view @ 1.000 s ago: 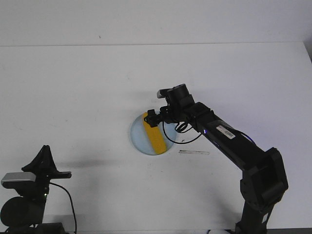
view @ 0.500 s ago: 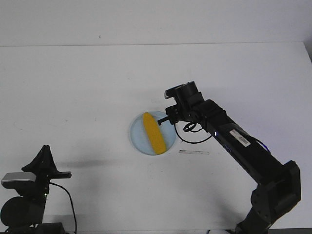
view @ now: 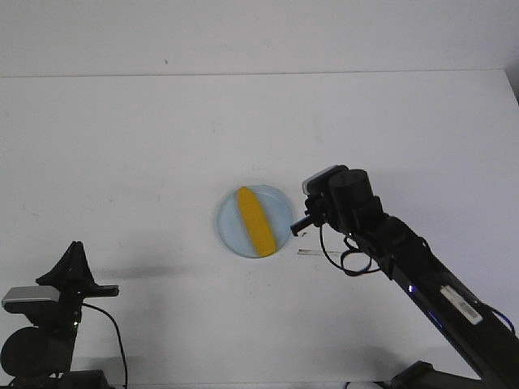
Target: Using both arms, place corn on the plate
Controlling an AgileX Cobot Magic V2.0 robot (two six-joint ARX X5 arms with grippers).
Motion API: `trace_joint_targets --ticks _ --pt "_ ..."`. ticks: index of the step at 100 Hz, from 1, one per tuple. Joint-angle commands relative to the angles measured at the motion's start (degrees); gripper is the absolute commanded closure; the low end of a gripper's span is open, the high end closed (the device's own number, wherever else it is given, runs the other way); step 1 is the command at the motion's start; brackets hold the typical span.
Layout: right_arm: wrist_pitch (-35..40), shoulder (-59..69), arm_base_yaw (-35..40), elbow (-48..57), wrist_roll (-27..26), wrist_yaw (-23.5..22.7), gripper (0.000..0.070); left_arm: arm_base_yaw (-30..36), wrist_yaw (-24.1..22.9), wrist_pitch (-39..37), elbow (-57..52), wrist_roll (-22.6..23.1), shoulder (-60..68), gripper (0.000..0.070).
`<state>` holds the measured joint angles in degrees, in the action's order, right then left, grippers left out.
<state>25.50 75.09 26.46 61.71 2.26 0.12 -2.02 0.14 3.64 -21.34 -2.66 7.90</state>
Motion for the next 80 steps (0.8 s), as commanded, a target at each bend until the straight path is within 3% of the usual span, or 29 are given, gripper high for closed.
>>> trace_joint_targets --ticks 1,23,34,45,63,80 --pt "-5.4 -3.4 -0.6 -4.7 2.6 1.6 0.0686 0.0 0.0 -0.7 -0.4 0.3 -0.1 0.0699" --pt "-21.7 -13.1 -6.5 -19.4 3.0 5.9 0.0686 0.0 0.0 -0.7 -0.4 0.3 -0.1 0.0699" --pt "-23.4 -16.8 -11.5 -24.0 3.5 6.3 0.0685 0.0 0.0 -0.7 -0.4 0.3 -0.1 0.0699" --pt "-23.3 -21.1 -16.3 -27.0 3.4 4.2 0.0685 0.0 0.0 -0.7 -0.4 0.3 -0.1 0.0699" --pt "-23.5 -29.0 -22.4 -30.1 0.8 -3.2 0.0685 0.0 0.0 -0.7 -0.4 0.3 -0.1 0.0699" --pt "-25.6 -36.7 -25.9 -33.4 -4.0 -4.6 0.0685 0.0 0.0 -0.7 -0.4 0.3 -0.1 0.0699"
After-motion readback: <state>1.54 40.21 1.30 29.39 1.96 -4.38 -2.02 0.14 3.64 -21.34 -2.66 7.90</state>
